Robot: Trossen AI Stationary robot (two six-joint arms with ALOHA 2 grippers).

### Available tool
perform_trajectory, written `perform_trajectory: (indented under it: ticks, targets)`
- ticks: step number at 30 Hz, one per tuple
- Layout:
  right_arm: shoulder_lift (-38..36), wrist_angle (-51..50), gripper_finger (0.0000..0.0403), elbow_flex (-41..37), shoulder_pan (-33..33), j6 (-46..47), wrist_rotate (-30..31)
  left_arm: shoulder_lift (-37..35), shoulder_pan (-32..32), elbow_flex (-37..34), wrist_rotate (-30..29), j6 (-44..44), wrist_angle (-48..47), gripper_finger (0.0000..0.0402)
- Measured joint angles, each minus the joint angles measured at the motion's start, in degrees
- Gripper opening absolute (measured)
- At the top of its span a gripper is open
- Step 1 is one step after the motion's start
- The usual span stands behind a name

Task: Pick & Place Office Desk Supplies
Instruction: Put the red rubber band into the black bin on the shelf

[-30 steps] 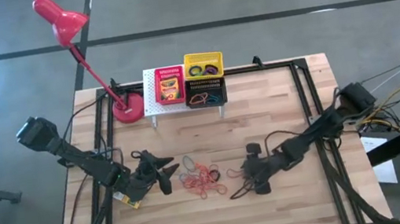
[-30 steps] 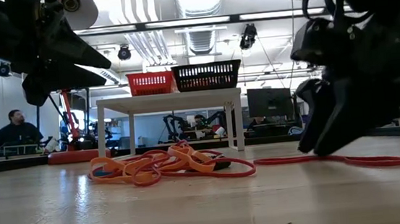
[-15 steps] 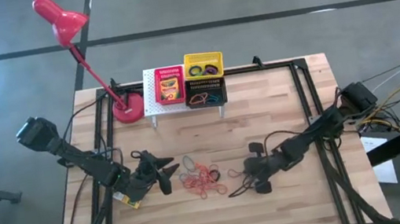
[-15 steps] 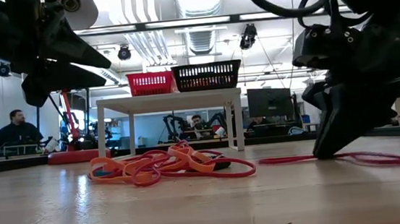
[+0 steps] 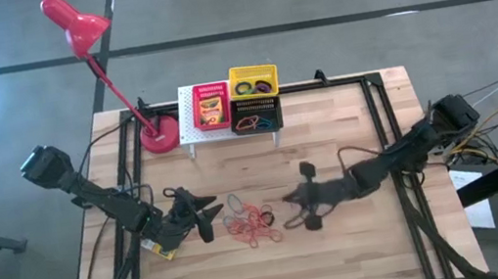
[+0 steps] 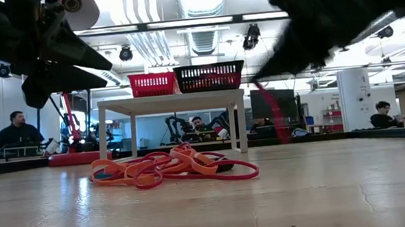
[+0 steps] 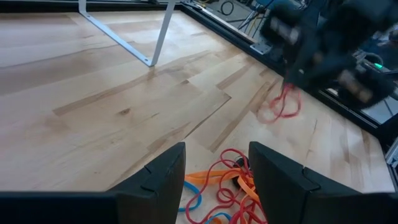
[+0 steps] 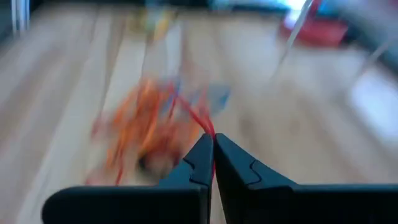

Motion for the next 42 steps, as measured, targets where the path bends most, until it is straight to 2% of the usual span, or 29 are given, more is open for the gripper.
perform_trajectory:
  ticks: [4,10,14,17,24,29,35,42]
  targets:
    - [-2.14,2.96,0.0009,2.25,-5.23,-4.49,0.01,0.00,0.00,0.00,-0.04,0.02,-0.02,0.0181]
    - [-3.12,2.90,0.0008,10.67,-13.31,-13.64,-0.02,0.00,0.00,0.00,-0.19,0.02,-0.38,0.0181]
    - [-2.88,-2.35,0.0008,17.26,-19.22,-21.01,-0.09,0.00,0.00,0.00,-0.19,0.02,-0.37,0.0181]
    - [-2.96,-6.76,0.0008,21.92,-23.77,-23.11,-0.43,0.00,0.00,0.00,-0.19,0.01,-0.34,0.0181]
    - [-2.09,-17.76,0.0008,27.65,-33.25,-24.79,-10.64,0.00,0.00,0.00,-0.23,0.00,-0.34,0.0181]
    - [-0.57,-23.69,0.0008,28.50,-36.13,-23.52,-11.11,0.00,-0.04,0.00,-0.29,0.00,-0.30,0.0181]
    - [0.54,-28.73,0.0016,28.37,-36.60,-23.52,-13.18,0.00,-0.04,0.00,-0.39,0.00,-0.32,0.0181]
    - [-0.24,-31.13,0.0094,30.76,-36.65,-19.99,-11.82,0.00,-0.02,0.00,-0.37,-0.16,-0.30,0.0181]
